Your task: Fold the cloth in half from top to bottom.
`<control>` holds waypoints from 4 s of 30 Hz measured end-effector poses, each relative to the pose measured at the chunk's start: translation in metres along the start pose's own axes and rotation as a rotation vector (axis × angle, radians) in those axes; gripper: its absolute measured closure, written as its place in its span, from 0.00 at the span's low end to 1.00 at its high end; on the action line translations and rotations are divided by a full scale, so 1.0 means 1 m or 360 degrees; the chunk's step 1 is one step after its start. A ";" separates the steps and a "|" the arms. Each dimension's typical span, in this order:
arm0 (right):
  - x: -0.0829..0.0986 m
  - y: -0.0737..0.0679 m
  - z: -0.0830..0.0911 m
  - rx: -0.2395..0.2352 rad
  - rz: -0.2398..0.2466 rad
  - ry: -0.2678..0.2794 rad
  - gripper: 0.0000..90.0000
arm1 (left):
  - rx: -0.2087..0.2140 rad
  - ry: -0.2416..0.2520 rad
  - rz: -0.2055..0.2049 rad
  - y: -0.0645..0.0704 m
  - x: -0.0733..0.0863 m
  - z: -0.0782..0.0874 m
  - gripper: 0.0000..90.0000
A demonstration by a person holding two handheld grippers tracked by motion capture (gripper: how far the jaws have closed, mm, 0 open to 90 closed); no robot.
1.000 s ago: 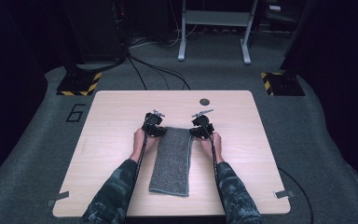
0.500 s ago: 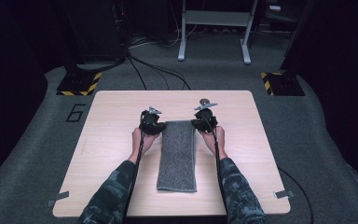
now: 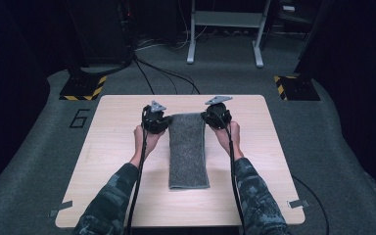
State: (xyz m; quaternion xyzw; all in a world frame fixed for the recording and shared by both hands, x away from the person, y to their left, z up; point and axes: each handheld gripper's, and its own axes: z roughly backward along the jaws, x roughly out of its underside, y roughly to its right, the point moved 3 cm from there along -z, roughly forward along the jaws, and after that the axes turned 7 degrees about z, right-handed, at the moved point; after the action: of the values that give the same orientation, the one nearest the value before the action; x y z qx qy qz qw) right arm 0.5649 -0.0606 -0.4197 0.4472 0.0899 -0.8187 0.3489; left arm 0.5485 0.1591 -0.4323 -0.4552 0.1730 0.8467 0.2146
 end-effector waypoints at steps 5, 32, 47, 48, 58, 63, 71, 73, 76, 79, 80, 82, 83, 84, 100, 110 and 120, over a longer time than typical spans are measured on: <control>-0.007 -0.001 0.011 -0.0009 0.0004 0.0049 0.98 | -0.0009 0.0029 -0.0023 0.004 -0.003 0.005 0.96; 0.022 -0.033 0.035 -0.0119 0.0123 0.0082 0.97 | 0.0070 -0.0006 -0.0068 0.017 0.026 0.030 0.96; 0.060 -0.056 0.040 -0.0187 0.0145 0.0067 0.97 | 0.0222 -0.0165 -0.0064 0.029 0.068 0.033 0.96; 0.063 -0.058 0.041 -0.0186 0.0144 0.0064 0.97 | 0.0234 -0.0167 -0.0053 0.029 0.071 0.032 0.95; 0.085 -0.074 0.044 -0.0203 0.0152 0.0040 0.97 | 0.0305 -0.0195 -0.0009 0.033 0.095 0.035 0.95; 0.097 -0.081 0.046 -0.0217 0.0173 0.0019 0.96 | 0.0335 -0.0223 0.0001 0.034 0.103 0.035 0.94; 0.111 -0.083 0.062 -0.0268 0.0138 0.0036 0.75 | 0.0396 -0.0274 0.0045 0.034 0.112 0.058 0.62; 0.111 -0.080 0.071 -0.0279 0.0109 0.0079 0.64 | 0.0370 -0.0260 0.0047 0.030 0.111 0.067 0.54; 0.109 -0.074 0.077 -0.0287 0.0051 0.0110 0.55 | 0.0346 -0.0228 0.0059 0.026 0.106 0.074 0.43; 0.107 -0.071 0.071 -0.0245 0.0051 0.0066 0.53 | 0.0294 -0.0208 0.0059 0.024 0.100 0.071 0.38; 0.106 -0.071 0.068 -0.0235 0.0044 0.0054 0.50 | 0.0275 -0.0211 0.0040 0.024 0.099 0.069 0.36; 0.105 -0.073 0.058 -0.0227 0.0040 0.0013 0.43 | 0.0256 -0.0234 0.0044 0.029 0.098 0.058 0.32; 0.106 -0.075 0.052 -0.0227 0.0032 -0.0007 0.40 | 0.0229 -0.0248 0.0023 0.031 0.099 0.053 0.31; 0.107 -0.076 0.046 -0.0226 0.0035 -0.0042 0.37 | 0.0204 -0.0263 0.0015 0.033 0.100 0.048 0.30; 0.132 -0.090 0.008 -0.0180 0.0077 -0.0307 0.20 | 0.0076 -0.0454 -0.0192 0.045 0.144 0.026 0.22; 0.118 -0.072 0.017 -0.0221 -0.0006 -0.0235 0.18 | 0.0080 -0.0357 -0.0068 0.024 0.120 0.029 0.22; 0.104 -0.047 -0.012 -0.0076 -0.0089 -0.0301 0.18 | -0.0099 -0.0431 -0.0029 0.008 0.102 -0.010 0.22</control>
State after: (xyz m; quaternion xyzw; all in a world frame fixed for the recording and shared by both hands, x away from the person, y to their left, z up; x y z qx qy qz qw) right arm 0.5048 -0.0711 -0.5171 0.3568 0.0885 -0.8643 0.3434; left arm 0.5013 0.1685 -0.5234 -0.3446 0.1119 0.9034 0.2293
